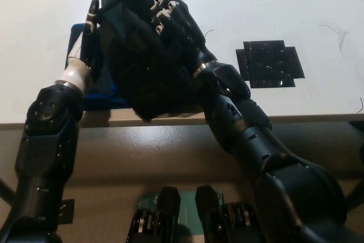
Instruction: Use both hands to pick up the lunch bag on the right hand side and smoothly move it near the note book on the left hand side
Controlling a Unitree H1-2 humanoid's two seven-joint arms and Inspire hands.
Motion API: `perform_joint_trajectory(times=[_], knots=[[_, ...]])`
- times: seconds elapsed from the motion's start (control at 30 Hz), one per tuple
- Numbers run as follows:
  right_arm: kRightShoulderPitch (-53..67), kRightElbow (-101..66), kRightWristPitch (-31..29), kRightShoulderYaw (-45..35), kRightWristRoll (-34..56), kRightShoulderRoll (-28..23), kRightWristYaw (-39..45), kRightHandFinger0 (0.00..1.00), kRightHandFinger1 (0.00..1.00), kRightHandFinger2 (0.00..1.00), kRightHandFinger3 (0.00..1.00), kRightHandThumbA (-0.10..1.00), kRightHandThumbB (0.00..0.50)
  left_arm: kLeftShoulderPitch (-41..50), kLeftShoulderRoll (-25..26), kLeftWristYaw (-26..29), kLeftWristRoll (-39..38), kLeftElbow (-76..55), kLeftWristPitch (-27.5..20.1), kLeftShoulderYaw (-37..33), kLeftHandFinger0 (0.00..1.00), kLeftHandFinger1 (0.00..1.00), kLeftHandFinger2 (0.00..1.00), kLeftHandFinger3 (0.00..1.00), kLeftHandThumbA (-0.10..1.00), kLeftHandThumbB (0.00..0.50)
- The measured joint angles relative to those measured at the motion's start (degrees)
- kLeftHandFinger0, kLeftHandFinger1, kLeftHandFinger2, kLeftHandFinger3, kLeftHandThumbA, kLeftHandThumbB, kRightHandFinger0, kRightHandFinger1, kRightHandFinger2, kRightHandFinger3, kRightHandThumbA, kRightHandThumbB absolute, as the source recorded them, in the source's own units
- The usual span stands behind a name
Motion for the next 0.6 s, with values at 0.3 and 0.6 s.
perform_joint_trajectory(times=[0.3, 0.6], knots=[[-0.3, 0.5, -0.4, -0.2, -0.4, 0.2, 0.0, 1.00, 1.00, 1.00, 1.00, 1.00, 0.432, -0.5, 0.4, -0.2, -0.1, -0.3, 1.0, -0.3, 1.00, 1.00, 1.00, 1.00, 1.00, 0.425], [-0.3, 0.5, -0.4, -2.2, -0.1, 0.1, 0.1, 1.00, 1.00, 1.00, 1.00, 1.00, 0.429, -2.7, 0.4, -0.1, 0.2, -1.8, 4.5, -1.3, 1.00, 1.00, 1.00, 1.00, 1.00, 0.423]])
